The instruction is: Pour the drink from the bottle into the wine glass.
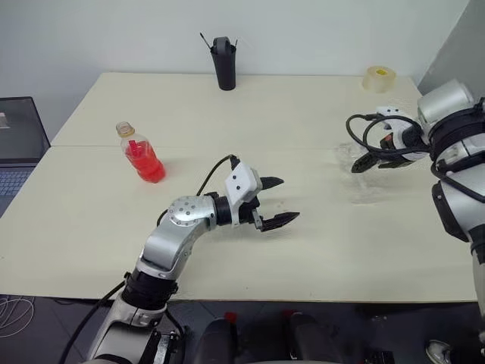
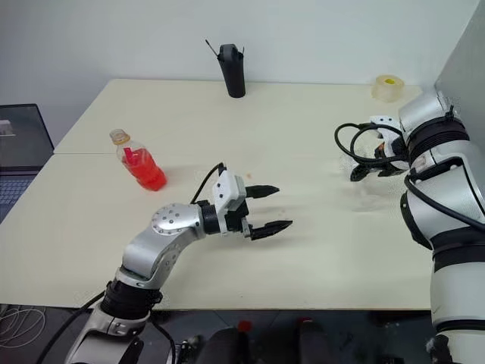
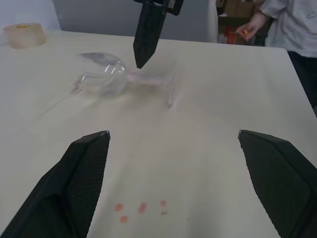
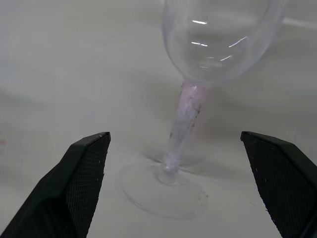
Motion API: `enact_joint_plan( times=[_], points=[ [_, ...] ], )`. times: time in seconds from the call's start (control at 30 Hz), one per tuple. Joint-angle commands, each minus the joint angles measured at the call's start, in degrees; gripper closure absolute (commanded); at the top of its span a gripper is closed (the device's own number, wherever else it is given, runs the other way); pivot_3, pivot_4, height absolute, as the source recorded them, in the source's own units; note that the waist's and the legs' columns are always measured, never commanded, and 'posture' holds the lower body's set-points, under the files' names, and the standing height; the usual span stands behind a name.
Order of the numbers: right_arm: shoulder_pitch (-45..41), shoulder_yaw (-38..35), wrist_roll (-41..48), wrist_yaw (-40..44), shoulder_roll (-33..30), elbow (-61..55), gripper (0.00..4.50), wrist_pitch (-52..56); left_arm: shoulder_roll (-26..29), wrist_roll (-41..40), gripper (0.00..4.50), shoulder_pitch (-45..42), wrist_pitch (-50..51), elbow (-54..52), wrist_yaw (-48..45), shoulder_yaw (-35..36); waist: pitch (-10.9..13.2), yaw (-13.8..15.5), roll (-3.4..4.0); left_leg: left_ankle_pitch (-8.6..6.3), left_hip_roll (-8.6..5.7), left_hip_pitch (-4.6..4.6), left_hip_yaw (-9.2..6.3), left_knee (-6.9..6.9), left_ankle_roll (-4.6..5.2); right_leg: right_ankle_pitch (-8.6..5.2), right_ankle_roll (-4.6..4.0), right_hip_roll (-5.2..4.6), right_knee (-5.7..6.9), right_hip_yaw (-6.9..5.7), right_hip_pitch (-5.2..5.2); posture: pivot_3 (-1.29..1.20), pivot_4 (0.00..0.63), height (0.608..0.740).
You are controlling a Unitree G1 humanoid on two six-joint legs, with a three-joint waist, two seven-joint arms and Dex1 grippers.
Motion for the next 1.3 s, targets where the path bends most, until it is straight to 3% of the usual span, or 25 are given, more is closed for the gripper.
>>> enact_joint_plan(
  times=[0.03,0.43,0.53,0.87,0.9,1.17,1.3],
  points=[
    [0.1,-3.1,-2.7,-0.6,0.2,1.6,0.00,-2.1,0.9,-0.1,0.04,1.2,0.9,-4.7,1.9,1.3,0.0,0.0,0.00,0.00,0.00,0.00,0.00,0.00,0.00,0.00,0.00,0.00,0.00,-0.01,0.00,0.00,0.150,0.740],
    [4.2,-18.6,-2.6,-16.0,2.5,2.9,0.00,-5.4,2.3,-1.2,0.04,4.3,6.7,-12.5,6.1,1.1,0.0,0.0,0.00,0.02,0.00,0.01,0.00,-0.01,-0.04,0.00,0.00,0.00,0.01,0.05,0.02,0.00,0.150,0.740],
    [5.6,-21.4,-3.1,-19.4,2.7,2.9,0.58,-6.8,2.8,-1.7,0.00,5.1,8.0,-14.4,6.9,1.5,0.0,0.0,0.00,0.03,-0.02,0.01,0.02,-0.01,-0.05,0.00,0.00,0.00,0.00,0.06,0.02,0.00,0.150,0.740],
    [7.3,-25.9,-4.5,-24.2,2.6,2.7,4.15,-9.1,3.8,-2.6,0.00,6.5,10.6,-17.6,8.1,1.3,0.0,-0.1,0.00,0.04,-0.02,0.02,0.04,-0.02,-0.07,0.00,0.00,0.02,-0.01,0.09,0.03,0.00,0.150,0.740],
    [7.0,-26.0,-4.8,-24.0,2.6,2.6,4.34,-9.2,3.9,-2.7,0.00,6.4,10.5,-17.4,8.0,1.3,0.0,-0.1,0.00,0.04,-0.03,0.02,0.05,-0.02,-0.07,0.00,0.00,0.03,-0.01,0.08,0.03,0.00,0.150,0.740],
    [1.9,-29.1,-2.2,-19.8,3.4,-2.3,4.34,-13.5,5.9,-0.7,0.00,3.7,6.8,-11.1,6.8,2.9,0.0,-0.3,0.04,0.05,-0.05,0.04,0.13,-0.02,-0.08,0.00,0.00,0.08,0.00,0.06,0.00,0.00,0.150,0.740],
    [6.7,-35.0,4.2,-19.7,4.9,-18.3,4.34,-14.4,8.4,-0.5,0.00,4.7,5.2,-9.2,6.8,6.2,0.0,-0.3,0.06,0.11,-0.01,0.04,0.09,-0.05,-0.20,0.00,0.00,0.08,0.00,0.05,0.00,0.00,0.150,0.740]
  ],
)
